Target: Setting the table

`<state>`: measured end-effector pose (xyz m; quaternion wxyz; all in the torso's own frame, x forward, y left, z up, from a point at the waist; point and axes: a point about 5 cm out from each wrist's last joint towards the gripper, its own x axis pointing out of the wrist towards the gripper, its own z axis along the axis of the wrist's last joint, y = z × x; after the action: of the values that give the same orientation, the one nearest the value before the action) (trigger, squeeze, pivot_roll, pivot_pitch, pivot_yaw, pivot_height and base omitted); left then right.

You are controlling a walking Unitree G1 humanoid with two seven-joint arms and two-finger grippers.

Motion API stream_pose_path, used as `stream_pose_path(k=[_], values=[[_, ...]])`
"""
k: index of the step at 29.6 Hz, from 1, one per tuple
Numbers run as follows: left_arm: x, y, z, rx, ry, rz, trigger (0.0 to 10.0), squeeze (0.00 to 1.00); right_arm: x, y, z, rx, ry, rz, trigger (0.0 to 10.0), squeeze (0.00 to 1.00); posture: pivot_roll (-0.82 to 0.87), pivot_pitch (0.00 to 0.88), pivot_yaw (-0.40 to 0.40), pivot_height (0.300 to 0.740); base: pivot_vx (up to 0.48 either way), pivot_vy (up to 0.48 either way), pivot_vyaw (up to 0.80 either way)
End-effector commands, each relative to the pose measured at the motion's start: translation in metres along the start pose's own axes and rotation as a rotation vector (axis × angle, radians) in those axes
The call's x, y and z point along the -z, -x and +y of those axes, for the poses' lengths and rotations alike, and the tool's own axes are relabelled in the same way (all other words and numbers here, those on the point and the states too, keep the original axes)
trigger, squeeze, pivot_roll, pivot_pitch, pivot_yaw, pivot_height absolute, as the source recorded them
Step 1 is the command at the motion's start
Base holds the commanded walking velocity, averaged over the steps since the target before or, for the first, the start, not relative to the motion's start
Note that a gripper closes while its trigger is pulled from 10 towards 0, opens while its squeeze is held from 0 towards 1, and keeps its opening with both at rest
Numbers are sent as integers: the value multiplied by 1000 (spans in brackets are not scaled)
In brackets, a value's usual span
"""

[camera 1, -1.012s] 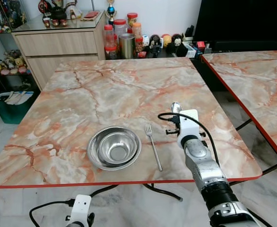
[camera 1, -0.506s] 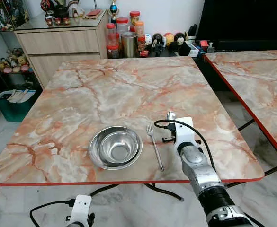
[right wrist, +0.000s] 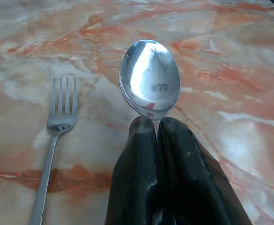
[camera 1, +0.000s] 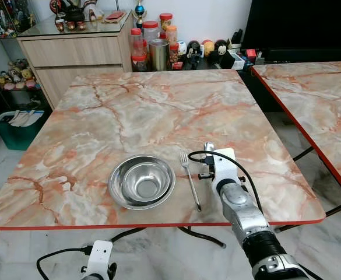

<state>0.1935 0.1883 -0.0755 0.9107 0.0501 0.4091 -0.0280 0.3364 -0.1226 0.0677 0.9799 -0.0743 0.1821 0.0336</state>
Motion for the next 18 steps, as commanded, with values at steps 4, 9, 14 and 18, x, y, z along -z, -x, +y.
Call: stream_pose_path(k=[4,9,14,18], values=[[4,1,4,-5,-8,26,10000,0,4,0,5,-13,3,6,10000,0,-16,0,18,736,0,0,0],[4,1,4,-6,-8,27,10000,0,9,0,6,-14,2,13,10000,0,-13,0,18,736,0,0,0],[5,1,4,-6,-10,30,10000,0,9,0,7,-15,-1,9,10000,0,-16,0,21,736,0,0,0],[5,1,5,-6,-13,32,10000,0,11,0,6,-13,-2,10,10000,0,-16,0,20,736,0,0,0]])
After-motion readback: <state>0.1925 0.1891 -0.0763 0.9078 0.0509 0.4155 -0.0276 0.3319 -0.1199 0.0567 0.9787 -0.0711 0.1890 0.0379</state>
